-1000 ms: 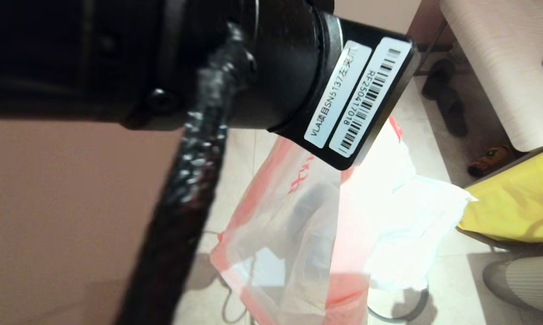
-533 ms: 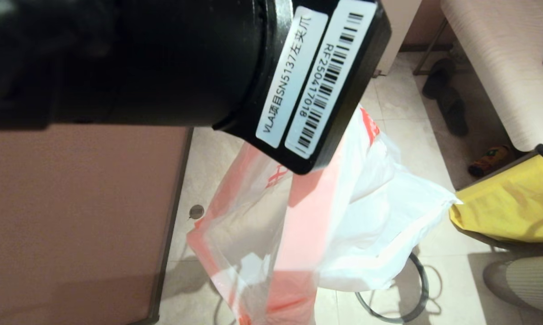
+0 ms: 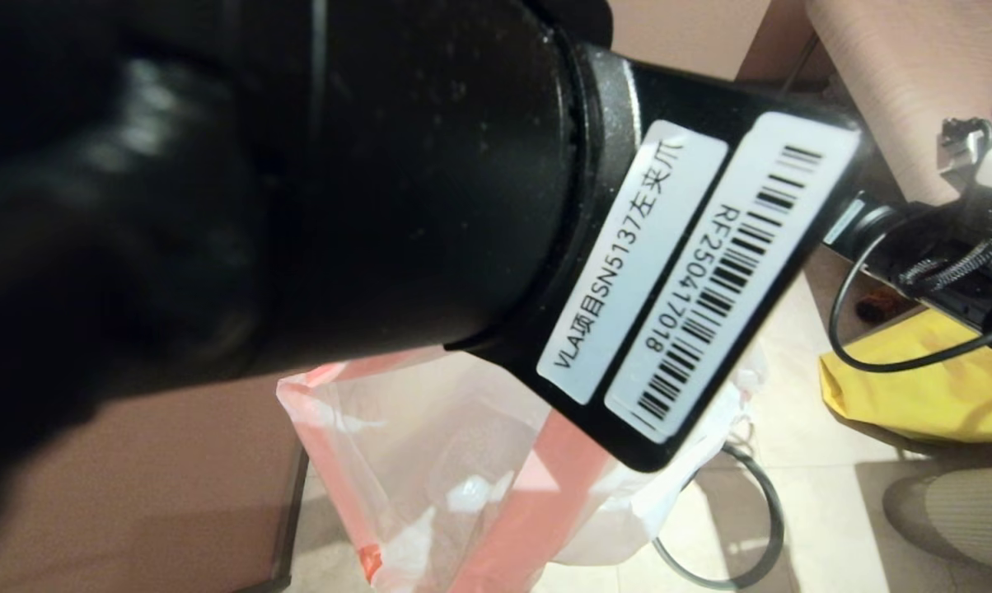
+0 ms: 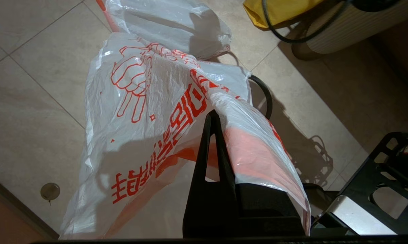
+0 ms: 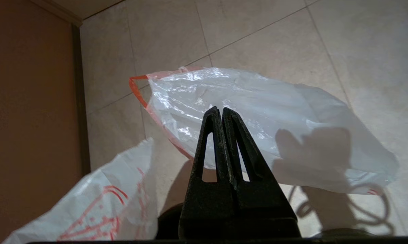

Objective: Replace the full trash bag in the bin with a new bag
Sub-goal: Put the new garbage bag on the trash can

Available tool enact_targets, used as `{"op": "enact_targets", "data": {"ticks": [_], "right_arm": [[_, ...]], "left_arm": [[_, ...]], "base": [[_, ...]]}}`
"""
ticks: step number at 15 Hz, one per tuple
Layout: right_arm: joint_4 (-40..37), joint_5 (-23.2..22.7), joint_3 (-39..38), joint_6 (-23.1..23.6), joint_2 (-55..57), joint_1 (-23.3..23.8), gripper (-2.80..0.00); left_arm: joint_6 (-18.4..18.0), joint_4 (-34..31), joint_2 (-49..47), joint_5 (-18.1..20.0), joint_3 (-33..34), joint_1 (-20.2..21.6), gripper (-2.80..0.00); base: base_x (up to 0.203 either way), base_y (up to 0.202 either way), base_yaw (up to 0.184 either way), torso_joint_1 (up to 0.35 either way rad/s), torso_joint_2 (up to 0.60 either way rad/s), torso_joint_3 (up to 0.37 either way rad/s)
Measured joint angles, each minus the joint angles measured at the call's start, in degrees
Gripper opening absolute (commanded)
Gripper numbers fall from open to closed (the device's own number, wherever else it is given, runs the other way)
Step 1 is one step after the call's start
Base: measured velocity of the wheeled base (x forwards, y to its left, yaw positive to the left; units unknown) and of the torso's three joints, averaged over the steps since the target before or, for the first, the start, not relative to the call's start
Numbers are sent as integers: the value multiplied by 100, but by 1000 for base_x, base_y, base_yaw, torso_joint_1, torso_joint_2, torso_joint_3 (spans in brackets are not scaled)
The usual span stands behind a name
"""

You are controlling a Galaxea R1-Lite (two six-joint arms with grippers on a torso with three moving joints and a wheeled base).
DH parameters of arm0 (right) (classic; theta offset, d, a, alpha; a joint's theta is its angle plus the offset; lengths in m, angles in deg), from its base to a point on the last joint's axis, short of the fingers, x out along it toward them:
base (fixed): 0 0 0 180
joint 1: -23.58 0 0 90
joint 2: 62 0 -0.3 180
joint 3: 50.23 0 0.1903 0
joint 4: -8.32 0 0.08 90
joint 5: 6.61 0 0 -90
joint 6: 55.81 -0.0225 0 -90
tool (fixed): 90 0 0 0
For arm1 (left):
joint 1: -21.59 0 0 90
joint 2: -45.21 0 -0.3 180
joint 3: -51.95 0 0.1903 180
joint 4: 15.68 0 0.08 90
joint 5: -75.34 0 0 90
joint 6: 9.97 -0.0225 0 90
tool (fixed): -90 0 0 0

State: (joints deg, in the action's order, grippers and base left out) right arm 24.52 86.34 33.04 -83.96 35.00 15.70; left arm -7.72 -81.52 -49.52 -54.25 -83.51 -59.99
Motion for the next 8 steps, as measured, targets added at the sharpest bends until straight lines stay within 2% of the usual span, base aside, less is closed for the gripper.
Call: {"op": "enact_targets", "data": {"ticks": [2, 5, 8], "right_arm": [[-620, -1, 877, -309, 358, -100, -280], [-1936, -30, 2281, -785, 812, -185, -280], [-3664, -315, 3175, -965, 1223, -527, -280]], "left_arm": [[59, 5, -11, 72, -4, -76, -280], [234, 2, -22, 203, -6, -210, -280], [240, 6, -28, 321, -6, -236, -280]], "base": [[0, 0, 0, 0, 0, 0], [0, 0, 0, 0, 0, 0], [0, 0, 0, 0, 0, 0]]}}
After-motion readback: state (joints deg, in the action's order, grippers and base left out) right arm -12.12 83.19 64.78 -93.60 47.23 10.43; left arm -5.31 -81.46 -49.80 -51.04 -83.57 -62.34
